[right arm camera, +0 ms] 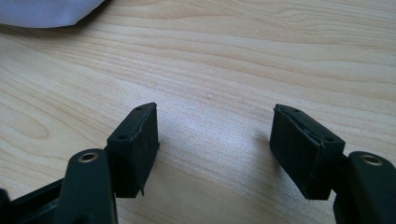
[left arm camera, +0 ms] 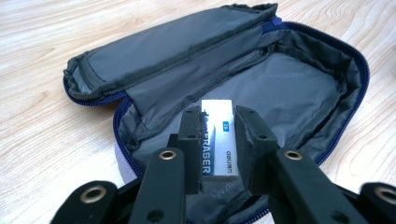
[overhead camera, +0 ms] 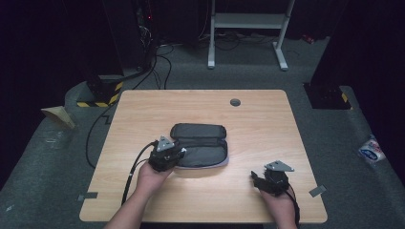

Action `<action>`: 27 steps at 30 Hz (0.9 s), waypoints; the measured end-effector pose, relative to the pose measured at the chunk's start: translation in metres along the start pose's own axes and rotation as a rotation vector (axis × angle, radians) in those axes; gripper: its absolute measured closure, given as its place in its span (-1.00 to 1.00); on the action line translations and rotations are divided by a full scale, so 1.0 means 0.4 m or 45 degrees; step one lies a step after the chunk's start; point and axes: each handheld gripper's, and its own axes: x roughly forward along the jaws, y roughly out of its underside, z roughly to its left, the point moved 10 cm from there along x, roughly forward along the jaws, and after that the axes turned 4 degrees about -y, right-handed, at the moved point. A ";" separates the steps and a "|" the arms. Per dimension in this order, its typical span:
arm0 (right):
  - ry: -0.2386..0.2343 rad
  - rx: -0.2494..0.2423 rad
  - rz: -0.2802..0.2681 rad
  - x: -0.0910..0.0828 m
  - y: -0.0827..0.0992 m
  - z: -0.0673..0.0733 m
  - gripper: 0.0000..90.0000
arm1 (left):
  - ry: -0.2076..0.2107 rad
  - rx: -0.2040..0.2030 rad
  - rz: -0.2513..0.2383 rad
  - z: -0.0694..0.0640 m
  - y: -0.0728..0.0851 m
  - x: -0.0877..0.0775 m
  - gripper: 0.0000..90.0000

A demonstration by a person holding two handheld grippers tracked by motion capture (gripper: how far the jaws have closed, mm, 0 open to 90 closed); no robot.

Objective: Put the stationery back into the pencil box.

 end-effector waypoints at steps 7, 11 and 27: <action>0.000 0.000 0.000 0.000 0.000 0.000 -0.28 | 0.001 0.009 0.017 -0.004 0.003 0.008 0.62; 0.001 0.000 0.000 0.000 0.000 0.000 -0.28 | 0.001 0.011 0.030 -0.005 0.007 0.013 0.62; 0.001 -0.002 -0.002 0.001 -0.001 0.000 -0.28 | -0.051 0.049 0.111 0.012 0.029 0.033 0.62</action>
